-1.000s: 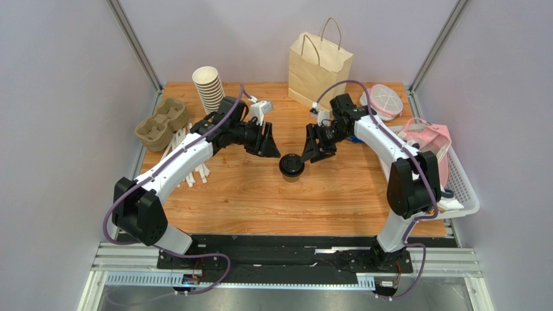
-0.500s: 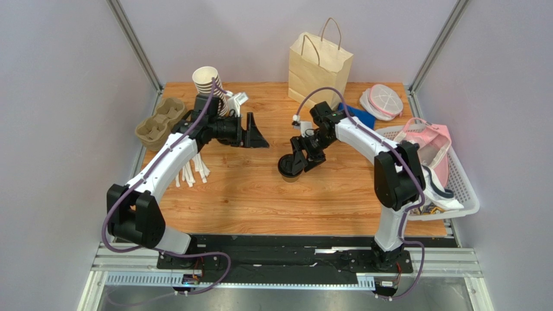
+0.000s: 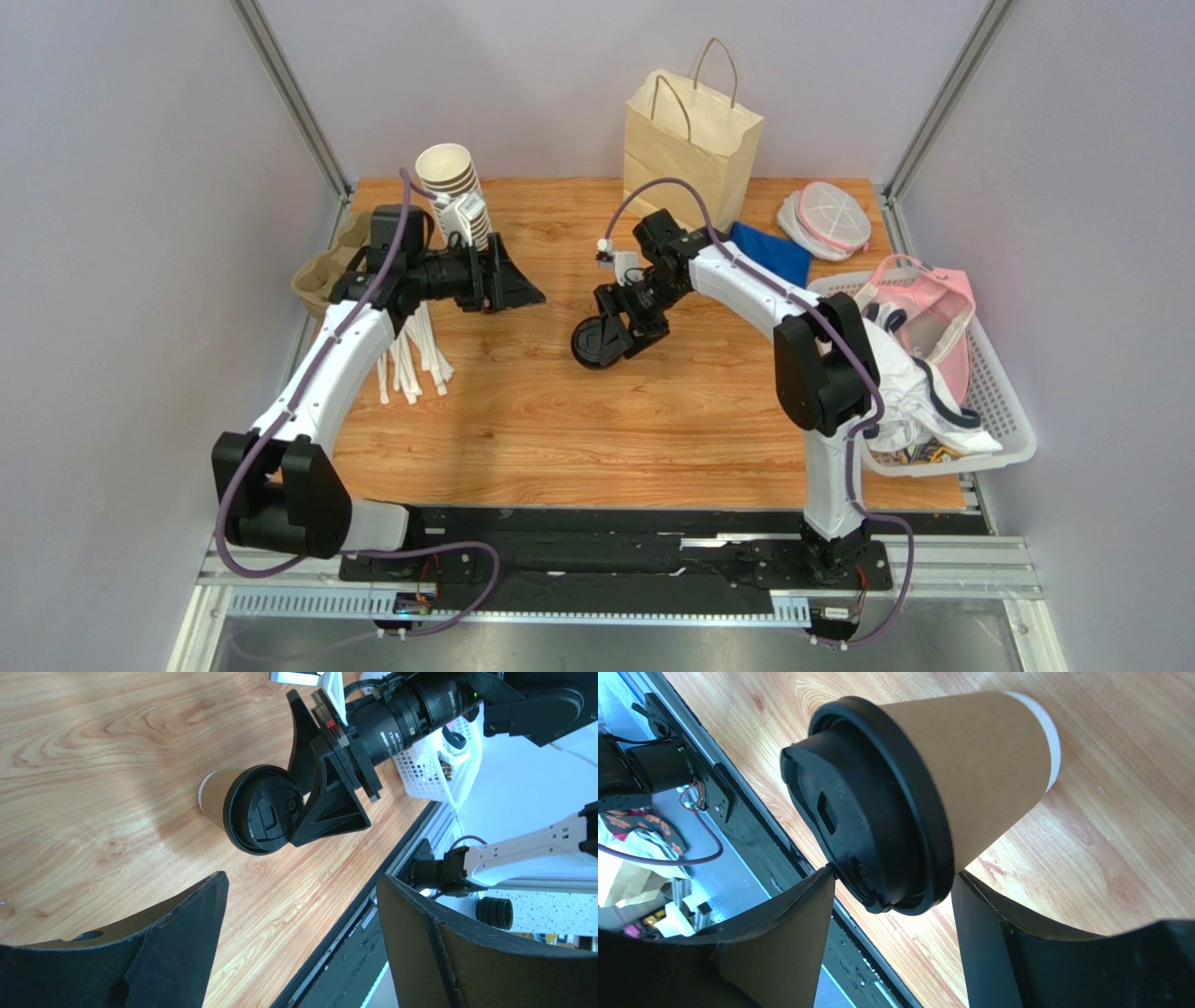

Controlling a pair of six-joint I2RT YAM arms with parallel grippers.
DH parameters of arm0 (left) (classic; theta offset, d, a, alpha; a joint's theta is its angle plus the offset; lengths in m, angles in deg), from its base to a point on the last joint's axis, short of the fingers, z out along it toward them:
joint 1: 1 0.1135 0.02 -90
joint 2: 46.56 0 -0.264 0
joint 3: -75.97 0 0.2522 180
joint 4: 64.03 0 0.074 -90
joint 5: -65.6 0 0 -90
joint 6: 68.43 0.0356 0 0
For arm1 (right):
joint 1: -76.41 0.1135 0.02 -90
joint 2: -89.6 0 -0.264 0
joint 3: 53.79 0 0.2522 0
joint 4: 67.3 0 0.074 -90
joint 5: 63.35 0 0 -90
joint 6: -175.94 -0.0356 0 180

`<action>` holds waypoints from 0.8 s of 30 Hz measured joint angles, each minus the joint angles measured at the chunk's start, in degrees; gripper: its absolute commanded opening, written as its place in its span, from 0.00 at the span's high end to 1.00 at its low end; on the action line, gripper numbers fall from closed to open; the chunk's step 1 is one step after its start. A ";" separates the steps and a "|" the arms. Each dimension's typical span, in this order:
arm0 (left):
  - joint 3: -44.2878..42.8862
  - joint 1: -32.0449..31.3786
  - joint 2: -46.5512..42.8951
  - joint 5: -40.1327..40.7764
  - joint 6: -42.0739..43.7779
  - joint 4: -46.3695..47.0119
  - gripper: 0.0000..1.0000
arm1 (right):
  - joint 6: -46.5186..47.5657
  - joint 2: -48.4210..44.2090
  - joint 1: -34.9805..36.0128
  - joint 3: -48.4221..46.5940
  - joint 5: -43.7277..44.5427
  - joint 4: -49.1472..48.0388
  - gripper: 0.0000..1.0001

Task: Pack the takeout coffee

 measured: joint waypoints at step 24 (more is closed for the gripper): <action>-0.28 -3.28 9.64 -1.33 -0.50 5.07 0.47 | -7.65 2.56 -7.82 -0.39 -16.46 -0.85 0.56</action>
